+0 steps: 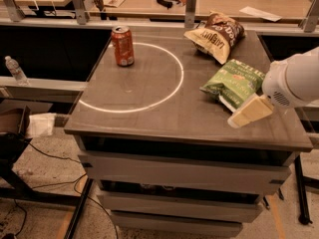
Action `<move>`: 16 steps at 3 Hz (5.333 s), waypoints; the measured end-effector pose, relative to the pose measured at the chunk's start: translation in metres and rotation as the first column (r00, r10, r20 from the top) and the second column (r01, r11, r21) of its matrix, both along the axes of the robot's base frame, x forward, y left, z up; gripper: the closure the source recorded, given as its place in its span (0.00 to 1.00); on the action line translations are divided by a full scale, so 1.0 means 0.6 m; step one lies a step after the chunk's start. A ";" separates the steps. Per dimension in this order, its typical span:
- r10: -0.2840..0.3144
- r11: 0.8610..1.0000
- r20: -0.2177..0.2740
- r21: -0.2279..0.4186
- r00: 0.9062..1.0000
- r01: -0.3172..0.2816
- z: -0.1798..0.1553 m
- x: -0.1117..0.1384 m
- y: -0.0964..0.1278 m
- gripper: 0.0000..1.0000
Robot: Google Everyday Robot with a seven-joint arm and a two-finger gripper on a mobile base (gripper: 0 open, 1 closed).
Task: Move green jalapeno chip bag near coke can
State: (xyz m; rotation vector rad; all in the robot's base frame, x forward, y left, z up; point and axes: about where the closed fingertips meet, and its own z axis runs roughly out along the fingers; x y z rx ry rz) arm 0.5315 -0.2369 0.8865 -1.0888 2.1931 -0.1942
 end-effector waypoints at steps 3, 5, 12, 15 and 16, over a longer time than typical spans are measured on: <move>-0.043 0.998 -0.022 0.034 0.999 0.043 0.005 0.036 -0.013 0.00; -0.119 0.991 -0.046 0.063 0.992 0.122 -0.016 0.067 0.007 0.00; -0.214 0.972 -0.200 0.056 0.956 0.229 -0.083 0.109 0.015 1.00; 0.081 0.902 -0.142 0.431 0.987 -0.012 -0.005 0.108 0.107 1.00; 0.195 0.796 -0.102 0.598 0.975 -0.096 0.019 0.106 0.160 1.00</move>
Offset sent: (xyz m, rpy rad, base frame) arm 0.0169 -0.0064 -0.0007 0.0268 0.0167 -0.0352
